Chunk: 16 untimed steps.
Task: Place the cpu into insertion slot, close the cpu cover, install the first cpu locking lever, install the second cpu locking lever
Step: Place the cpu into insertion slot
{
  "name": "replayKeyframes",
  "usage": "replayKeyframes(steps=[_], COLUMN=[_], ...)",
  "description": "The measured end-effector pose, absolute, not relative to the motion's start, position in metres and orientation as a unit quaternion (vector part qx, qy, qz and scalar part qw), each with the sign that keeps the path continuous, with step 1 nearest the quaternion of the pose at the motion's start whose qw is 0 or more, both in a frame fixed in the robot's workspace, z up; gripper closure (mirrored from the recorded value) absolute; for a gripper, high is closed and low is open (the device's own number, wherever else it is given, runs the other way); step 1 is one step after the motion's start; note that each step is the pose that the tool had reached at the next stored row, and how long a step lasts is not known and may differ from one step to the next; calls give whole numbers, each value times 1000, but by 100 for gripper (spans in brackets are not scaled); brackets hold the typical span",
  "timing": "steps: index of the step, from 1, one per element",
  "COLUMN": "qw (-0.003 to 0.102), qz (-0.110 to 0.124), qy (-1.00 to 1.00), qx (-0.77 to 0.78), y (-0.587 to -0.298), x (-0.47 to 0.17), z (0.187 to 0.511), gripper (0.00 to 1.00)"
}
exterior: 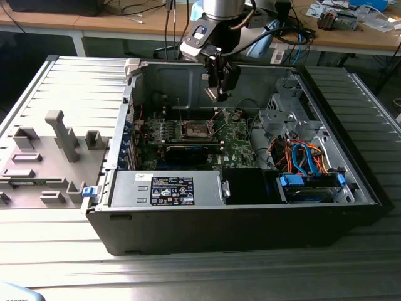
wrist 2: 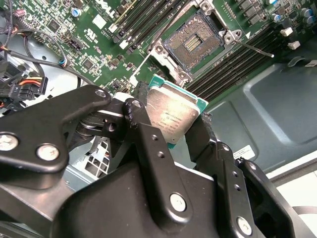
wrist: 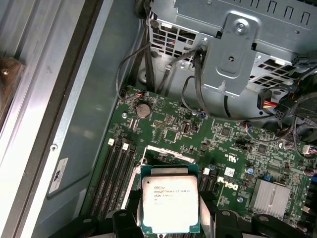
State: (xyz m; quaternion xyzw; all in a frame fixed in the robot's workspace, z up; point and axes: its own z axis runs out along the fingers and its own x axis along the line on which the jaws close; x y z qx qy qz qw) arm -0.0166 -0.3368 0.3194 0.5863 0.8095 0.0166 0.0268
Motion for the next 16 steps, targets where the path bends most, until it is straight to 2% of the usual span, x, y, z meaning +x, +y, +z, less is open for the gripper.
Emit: replayKeyframes(steps=[16], qw=[27], qz=[16], qy=[803], qx=[595], y=[-337], x=[-17], z=[319], gripper=[45])
